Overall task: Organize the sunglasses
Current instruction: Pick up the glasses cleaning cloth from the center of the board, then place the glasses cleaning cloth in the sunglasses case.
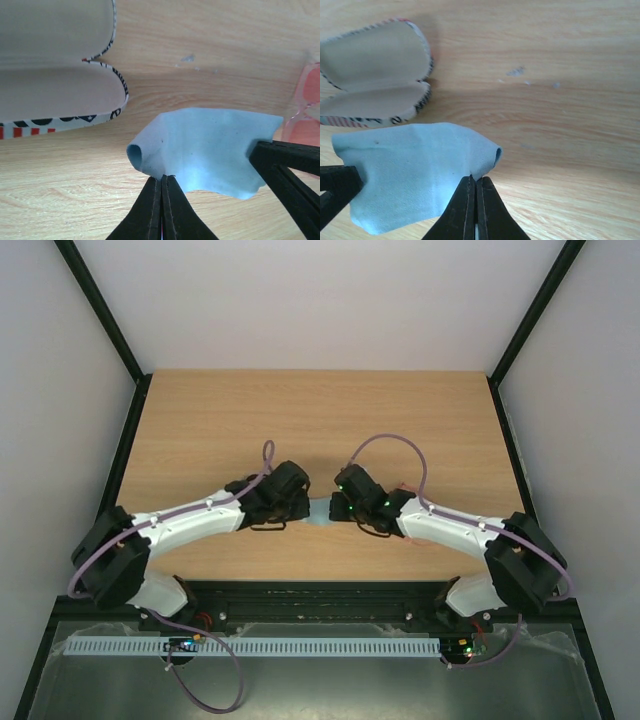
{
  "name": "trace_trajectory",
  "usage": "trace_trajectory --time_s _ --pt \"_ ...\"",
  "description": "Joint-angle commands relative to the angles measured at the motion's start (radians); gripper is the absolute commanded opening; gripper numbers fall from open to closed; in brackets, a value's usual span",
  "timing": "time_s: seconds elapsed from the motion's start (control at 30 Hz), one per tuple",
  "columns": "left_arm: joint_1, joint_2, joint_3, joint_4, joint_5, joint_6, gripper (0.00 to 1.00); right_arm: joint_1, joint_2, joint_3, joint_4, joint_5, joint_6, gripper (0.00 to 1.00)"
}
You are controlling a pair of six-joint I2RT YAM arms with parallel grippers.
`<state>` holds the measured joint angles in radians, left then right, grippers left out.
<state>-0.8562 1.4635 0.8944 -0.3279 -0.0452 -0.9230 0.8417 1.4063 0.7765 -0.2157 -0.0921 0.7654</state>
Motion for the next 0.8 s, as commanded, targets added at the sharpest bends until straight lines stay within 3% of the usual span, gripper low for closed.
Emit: trace_trajectory --time_s 0.0,0.37,0.77 --pt "0.035 -0.069 0.046 -0.092 -0.023 0.041 0.02 0.002 -0.006 0.083 -0.043 -0.005 -0.021 0.01" --pt "0.238 -0.197 0.054 -0.225 -0.029 0.144 0.02 0.004 0.193 0.343 -0.058 -0.040 -0.072 0.01" --pt "0.386 -0.159 0.045 -0.269 0.037 0.244 0.02 0.028 0.365 0.475 -0.075 -0.104 -0.064 0.01"
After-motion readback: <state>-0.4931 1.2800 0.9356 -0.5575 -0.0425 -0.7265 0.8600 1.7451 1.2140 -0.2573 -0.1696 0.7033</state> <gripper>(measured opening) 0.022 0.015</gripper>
